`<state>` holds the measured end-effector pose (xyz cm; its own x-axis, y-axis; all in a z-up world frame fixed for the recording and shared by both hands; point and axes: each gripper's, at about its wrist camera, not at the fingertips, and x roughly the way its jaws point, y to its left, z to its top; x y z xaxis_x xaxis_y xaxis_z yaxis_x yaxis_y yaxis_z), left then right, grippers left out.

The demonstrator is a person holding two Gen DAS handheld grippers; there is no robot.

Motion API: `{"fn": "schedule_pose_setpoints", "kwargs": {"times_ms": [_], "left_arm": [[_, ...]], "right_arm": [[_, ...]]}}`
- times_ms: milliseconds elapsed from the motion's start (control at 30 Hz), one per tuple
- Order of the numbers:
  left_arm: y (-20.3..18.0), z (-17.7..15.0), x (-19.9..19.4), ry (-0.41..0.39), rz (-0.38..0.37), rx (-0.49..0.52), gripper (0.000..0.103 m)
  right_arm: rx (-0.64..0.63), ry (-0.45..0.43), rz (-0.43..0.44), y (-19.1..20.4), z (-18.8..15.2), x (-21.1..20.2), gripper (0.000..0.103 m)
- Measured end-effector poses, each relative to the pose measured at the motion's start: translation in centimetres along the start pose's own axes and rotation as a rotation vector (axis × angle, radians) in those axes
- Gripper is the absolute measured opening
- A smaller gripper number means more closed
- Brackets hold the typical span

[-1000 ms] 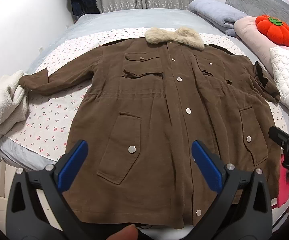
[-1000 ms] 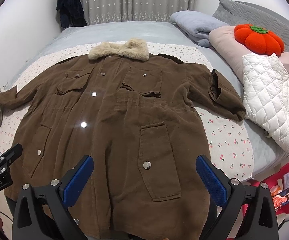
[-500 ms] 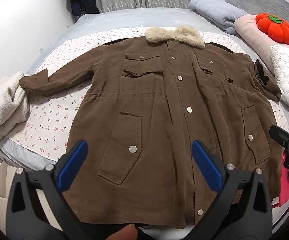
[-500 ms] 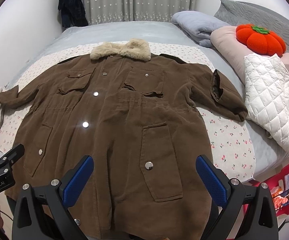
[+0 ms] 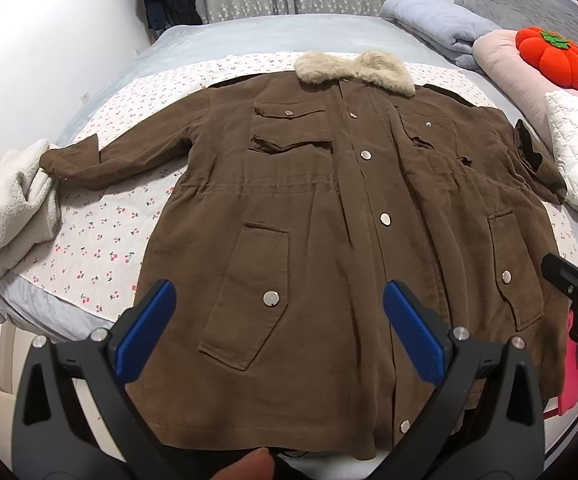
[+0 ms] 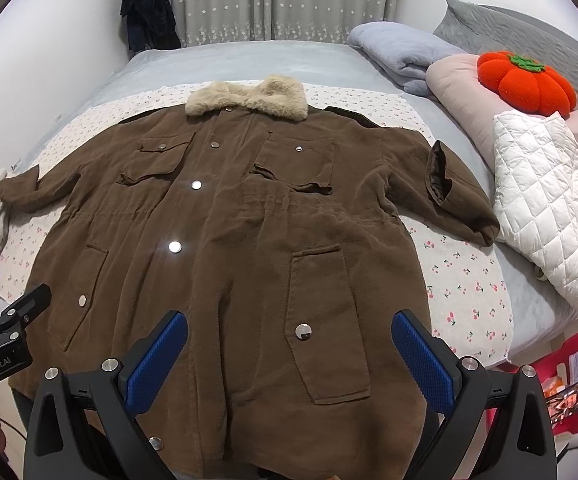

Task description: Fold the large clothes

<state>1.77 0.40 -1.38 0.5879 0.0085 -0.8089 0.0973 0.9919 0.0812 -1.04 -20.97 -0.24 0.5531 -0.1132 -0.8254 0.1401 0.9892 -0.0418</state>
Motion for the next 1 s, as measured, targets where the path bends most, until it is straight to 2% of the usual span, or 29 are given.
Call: {"fn": "schedule_pose_setpoints", "kwargs": {"times_ms": [367,567,700,800,900,1000], "left_arm": [[0.1,0.3,0.5,-0.012,0.002,0.002,0.103],[-0.3,0.8,1.0,-0.067,0.021,0.052,0.103],[-0.1,1.5,1.9,-0.047,-0.028,0.068,0.103],[0.7,2.9,3.0,-0.020,-0.063,0.070,0.103],[1.4,4.6,3.6,-0.016,-0.064,0.091,0.103],[2.9,7.7,4.4,-0.036,-0.055,0.129,0.103]], "right_arm": [[-0.009,0.002,-0.004,0.0,0.7,0.6,0.103],[-0.012,0.000,-0.014,-0.7,1.2,1.4,0.103],[-0.018,-0.008,-0.006,-1.5,1.8,2.2,0.103],[-0.057,0.033,0.041,-1.7,2.5,3.3,0.103],[-0.094,0.090,0.102,-2.1,3.6,4.6,0.103],[-0.118,0.096,0.091,-2.9,5.6,5.6,0.103]]}}
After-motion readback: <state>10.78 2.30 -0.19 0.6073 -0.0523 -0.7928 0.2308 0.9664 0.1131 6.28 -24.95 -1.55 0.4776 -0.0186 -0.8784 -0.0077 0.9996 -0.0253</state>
